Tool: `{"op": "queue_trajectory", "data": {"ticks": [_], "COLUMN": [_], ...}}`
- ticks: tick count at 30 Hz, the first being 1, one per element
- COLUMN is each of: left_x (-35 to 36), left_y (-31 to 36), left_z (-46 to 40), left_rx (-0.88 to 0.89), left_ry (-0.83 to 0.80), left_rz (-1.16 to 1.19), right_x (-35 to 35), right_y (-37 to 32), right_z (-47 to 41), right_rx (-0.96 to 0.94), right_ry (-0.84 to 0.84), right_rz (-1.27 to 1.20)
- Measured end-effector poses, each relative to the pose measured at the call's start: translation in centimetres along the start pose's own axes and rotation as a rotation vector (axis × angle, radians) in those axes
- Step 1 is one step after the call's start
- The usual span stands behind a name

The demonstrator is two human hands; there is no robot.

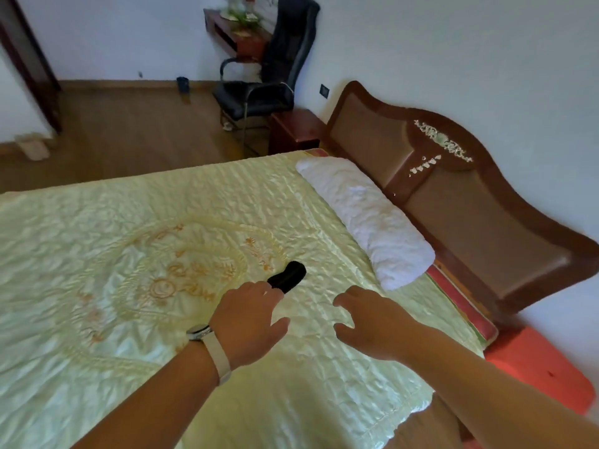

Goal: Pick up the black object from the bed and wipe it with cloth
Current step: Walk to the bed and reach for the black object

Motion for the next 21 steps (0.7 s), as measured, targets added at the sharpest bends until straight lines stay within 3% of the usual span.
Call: {"op": "queue_trajectory", "data": {"ticks": [9,21], "left_x": [1.6,6.0], "left_y": [-2.3,0.2], "left_z": [-1.1,-12.8], "left_rx": [-0.22,-0.421], "left_ry": [-0.013,-0.048], "left_rz": [0.004,0.106], "right_x": [0.9,3.8], "right_y": [-0.3,9.6], "right_z": [-7.0,-15.2], "right_rx": [-0.227,-0.323], "right_ry": [-0.076,-0.223], "right_rz": [-0.007,-0.12]}}
Point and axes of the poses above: each hand's wrist, its own z-axis away from the middle knuckle, its own x-axis out of the palm, y = z × x, the point moved 8 cm from there along -z, towards the middle knuckle, and after that the axes turned 1 degree about x, right-handed, at the moved point
